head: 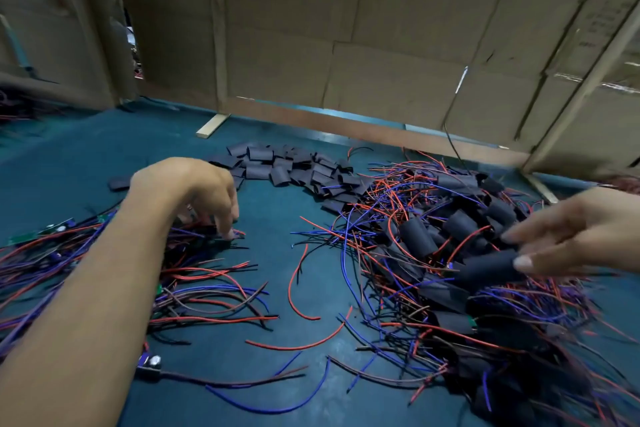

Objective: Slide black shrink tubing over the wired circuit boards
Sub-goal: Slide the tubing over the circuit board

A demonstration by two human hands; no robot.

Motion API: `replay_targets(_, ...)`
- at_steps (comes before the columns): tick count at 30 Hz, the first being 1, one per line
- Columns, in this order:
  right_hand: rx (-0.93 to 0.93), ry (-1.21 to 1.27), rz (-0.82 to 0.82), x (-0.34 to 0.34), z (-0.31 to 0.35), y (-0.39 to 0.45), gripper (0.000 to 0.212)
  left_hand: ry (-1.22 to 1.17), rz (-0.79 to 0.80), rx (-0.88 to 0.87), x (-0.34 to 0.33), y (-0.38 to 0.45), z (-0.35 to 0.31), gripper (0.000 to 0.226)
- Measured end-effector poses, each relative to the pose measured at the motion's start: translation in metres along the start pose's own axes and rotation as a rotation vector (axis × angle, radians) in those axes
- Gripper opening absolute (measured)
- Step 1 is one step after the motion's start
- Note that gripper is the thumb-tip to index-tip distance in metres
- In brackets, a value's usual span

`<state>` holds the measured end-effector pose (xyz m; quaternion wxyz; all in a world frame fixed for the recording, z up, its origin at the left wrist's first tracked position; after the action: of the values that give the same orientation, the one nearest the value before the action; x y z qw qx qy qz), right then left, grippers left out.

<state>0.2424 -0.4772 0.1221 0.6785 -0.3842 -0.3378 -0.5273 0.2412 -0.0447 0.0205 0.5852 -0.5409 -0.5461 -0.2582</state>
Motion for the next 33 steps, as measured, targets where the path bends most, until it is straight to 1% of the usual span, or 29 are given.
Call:
replay_targets(3,-0.040,-0.043,-0.125,0.015,-0.010,0.007,0.071,0.009,-0.022,-0.070,0.000,0.003,-0.009,0.016)
replay_targets(6,-0.023,-0.041,-0.150,0.014,0.000,0.010,0.074,-0.054,-0.100,-0.204,0.015,-0.002,-0.028,0.015)
replay_targets(8,0.016,-0.050,-0.137,0.008,0.014,0.010,0.071,-0.141,-0.183,-0.332,0.033,-0.013,-0.046,0.019)
replay_targets(10,0.097,-0.062,-0.147,0.004,0.031,0.012,0.067,-0.279,-0.265,-0.441,0.054,-0.028,-0.060,0.023)
replay_targets(11,0.152,-0.070,-0.157,0.001,0.041,0.012,0.063,-0.352,-0.302,-0.490,0.063,-0.036,-0.065,0.023)
replay_targets(14,0.334,-0.055,-0.179,-0.013,0.077,0.007,0.040,-0.559,-0.433,-0.663,0.093,-0.069,-0.081,0.024)
replay_targets(16,0.453,0.030,-0.214,-0.025,0.102,0.002,0.036,-0.712,-0.540,-0.799,0.113,-0.096,-0.089,0.028)
replay_targets(18,0.535,0.166,-0.283,-0.034,0.124,-0.002,0.041,-0.877,-0.638,-0.908,0.128,-0.123,-0.095,0.031)
replay_targets(20,0.563,0.341,-0.297,-0.047,0.140,-0.002,0.049,-1.035,-0.707,-0.982,0.137,-0.144,-0.098,0.029)
replay_targets(22,0.593,0.474,-0.255,-0.063,0.153,-0.003,0.056,-1.178,-0.688,-1.048,0.139,-0.156,-0.104,0.027)
replay_targets(23,0.612,0.518,-0.228,-0.070,0.157,-0.003,0.052,-1.237,-0.650,-1.077,0.138,-0.159,-0.109,0.027)
replay_targets(24,0.627,0.556,-0.199,-0.075,0.160,-0.004,0.043,-1.291,-0.606,-1.100,0.136,-0.161,-0.114,0.026)
replay_targets(26,0.623,0.613,-0.163,-0.080,0.164,-0.004,0.020,-1.396,-0.529,-1.116,0.131,-0.160,-0.124,0.026)
replay_targets(27,0.613,0.615,-0.165,-0.080,0.164,-0.003,0.014,-1.444,-0.494,-1.112,0.129,-0.157,-0.127,0.026)
replay_targets(29,0.570,0.626,-0.186,-0.076,0.159,0.001,0.016,-1.503,-0.441,-1.072,0.125,-0.144,-0.128,0.025)
replay_targets(30,0.530,0.678,-0.180,-0.073,0.155,0.003,0.019,-1.495,-0.450,-1.018,0.121,-0.132,-0.124,0.024)
replay_targets(31,0.471,0.763,-0.153,-0.070,0.149,0.006,0.020,-1.438,-0.510,-0.932,0.118,-0.115,-0.118,0.022)
replay_targets(32,0.395,0.850,-0.113,-0.069,0.142,0.009,0.020,-1.315,-0.618,-0.821,0.113,-0.096,-0.108,0.021)
replay_targets(33,0.311,0.906,-0.078,-0.068,0.134,0.012,0.020,-1.140,-0.748,-0.708,0.107,-0.077,-0.096,0.019)
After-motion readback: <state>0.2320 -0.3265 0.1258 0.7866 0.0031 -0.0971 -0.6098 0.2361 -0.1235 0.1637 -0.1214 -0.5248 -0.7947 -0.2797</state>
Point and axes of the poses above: each hand's wrist, its own y-axis towards the middle knuckle, its own x-axis out of the back of the hand, z = x × y, the point moved 9 cm from there along y, towards the middle knuckle, and after that the axes turned 9 degrees about -z, right-handed, at the moved point
